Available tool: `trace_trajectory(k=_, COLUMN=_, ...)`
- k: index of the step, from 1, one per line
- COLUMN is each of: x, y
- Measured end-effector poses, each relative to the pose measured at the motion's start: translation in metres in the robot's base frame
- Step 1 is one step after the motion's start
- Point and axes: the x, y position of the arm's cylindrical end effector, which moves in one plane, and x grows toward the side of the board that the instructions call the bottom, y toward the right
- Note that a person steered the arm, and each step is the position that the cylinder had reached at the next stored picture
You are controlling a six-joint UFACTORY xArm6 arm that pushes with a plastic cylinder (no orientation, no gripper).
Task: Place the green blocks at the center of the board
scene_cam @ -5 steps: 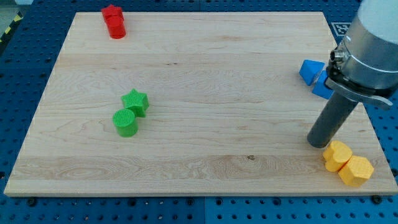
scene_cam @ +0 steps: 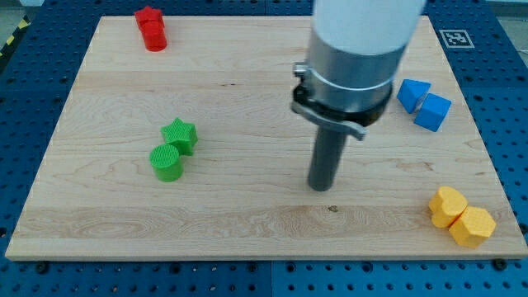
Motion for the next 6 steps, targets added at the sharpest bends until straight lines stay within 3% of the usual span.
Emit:
trace_trajectory(k=2, x=0.001, y=-0.173)
trace_trajectory(k=3, x=0.004, y=-0.224)
trace_trajectory(k=6, x=-0.014, y=-0.232)
